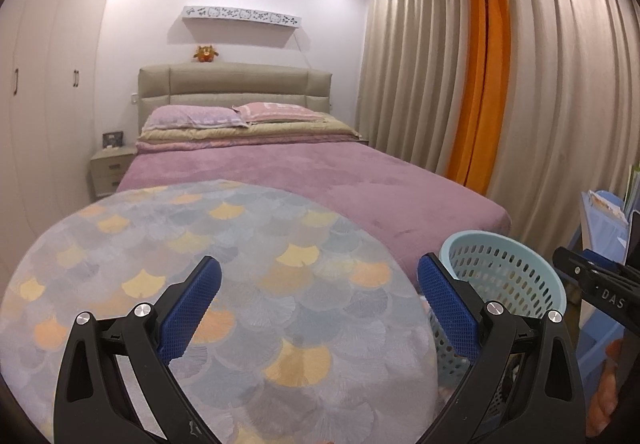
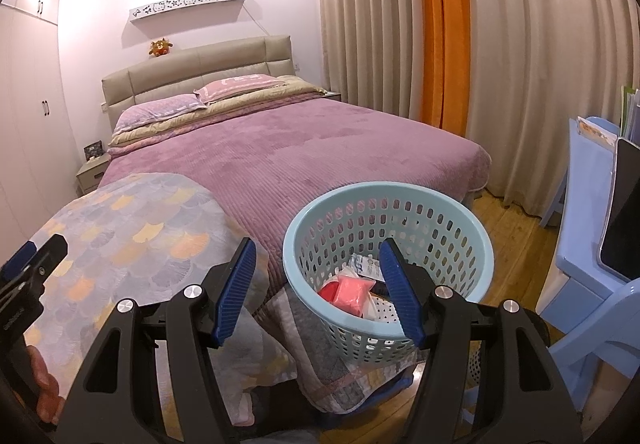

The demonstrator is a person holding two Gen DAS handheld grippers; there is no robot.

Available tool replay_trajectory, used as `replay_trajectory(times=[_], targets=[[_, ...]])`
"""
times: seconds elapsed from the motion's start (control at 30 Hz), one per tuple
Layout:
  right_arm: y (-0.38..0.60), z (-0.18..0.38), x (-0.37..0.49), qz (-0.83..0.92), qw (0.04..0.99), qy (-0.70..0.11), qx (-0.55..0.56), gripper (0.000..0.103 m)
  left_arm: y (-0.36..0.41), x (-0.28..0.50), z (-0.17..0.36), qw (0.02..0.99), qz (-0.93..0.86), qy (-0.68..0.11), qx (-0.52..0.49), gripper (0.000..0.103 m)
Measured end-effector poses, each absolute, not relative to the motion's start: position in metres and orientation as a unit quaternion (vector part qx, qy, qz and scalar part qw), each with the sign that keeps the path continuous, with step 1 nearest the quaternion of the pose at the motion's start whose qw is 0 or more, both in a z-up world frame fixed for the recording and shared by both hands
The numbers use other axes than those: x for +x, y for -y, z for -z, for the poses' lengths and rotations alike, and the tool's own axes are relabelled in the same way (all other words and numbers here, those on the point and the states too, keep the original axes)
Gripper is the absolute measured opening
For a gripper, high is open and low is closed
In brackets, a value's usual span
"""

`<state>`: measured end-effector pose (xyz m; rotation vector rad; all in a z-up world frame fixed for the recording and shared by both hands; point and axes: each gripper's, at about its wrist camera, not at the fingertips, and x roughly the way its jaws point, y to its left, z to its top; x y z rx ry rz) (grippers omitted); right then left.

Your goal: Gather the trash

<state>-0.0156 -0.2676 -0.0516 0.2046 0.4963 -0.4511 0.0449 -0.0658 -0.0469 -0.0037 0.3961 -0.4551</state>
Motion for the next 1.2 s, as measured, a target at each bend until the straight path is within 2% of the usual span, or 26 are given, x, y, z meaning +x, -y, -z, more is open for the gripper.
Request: replay_trajectory(times=[0.6,1.17,1.2], targets=[[0.251,0.038,-0.022,0.206,0.946,-0.234,0.092,0.06,0.059,0.018,0.022,0.957,0.222,-0.184,0.015,0.095],[0.227,0.024,-0.004,0.182,0.951,-0.237,0.075,0.061,0.04,0.033,0.014,0.959,0.199,-0.203,0.01,0.096],[0.226,0.023,-0.002,0.181,0.952,-0.236,0.074,0.063,0.038,0.035,0.013,0.959,0.195,-0.203,0.01,0.096]])
